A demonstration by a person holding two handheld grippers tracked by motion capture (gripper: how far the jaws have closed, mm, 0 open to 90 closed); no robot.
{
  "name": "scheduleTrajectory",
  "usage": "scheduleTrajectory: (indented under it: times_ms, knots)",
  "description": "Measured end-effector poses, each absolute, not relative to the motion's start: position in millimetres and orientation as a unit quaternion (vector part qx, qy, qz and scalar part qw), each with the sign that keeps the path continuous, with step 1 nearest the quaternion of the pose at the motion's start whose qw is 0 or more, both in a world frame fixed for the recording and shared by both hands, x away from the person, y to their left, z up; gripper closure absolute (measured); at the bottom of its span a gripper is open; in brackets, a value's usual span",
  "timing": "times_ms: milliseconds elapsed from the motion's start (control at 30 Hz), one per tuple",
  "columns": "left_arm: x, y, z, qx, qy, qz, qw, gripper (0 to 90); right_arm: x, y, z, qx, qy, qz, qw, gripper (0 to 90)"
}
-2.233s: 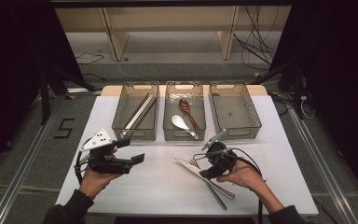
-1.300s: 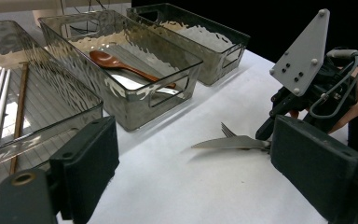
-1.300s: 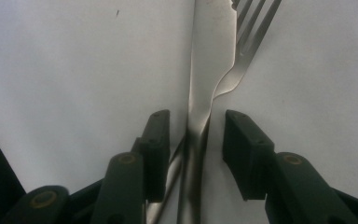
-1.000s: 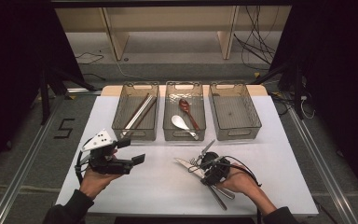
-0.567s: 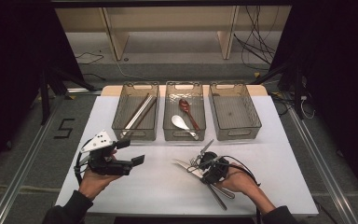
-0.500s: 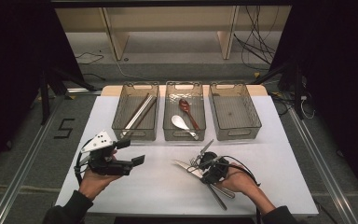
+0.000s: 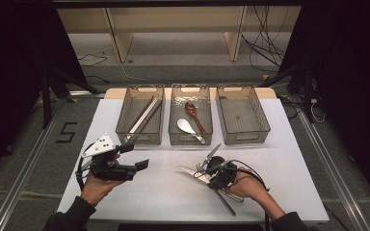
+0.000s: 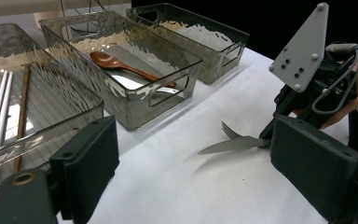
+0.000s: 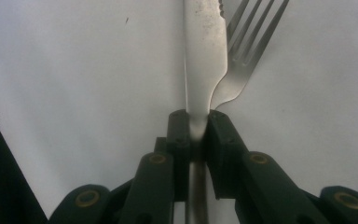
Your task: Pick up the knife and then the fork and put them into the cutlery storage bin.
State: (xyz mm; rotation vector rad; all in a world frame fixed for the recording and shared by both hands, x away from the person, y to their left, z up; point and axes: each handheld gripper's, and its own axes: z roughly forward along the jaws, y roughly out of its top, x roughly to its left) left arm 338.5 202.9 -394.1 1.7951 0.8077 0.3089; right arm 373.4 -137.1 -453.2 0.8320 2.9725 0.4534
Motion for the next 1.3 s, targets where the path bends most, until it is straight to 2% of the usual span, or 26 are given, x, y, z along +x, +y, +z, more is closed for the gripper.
scheduleTrajectory:
  times_ms: [667, 1300]
  knots:
    - [338.3, 203.1, -393.9, 0.758, 0.339, 0.130, 0.543, 14.6, 377.5, -149.2, -437.6, 0.285, 0.940, 0.184, 0.026, 81.0]
    - [338.8, 203.4, -394.4, 0.756, 0.342, 0.132, 0.543, 14.5, 390.8, -168.7, -405.3, 0.323, 0.909, 0.259, 0.039, 81.0]
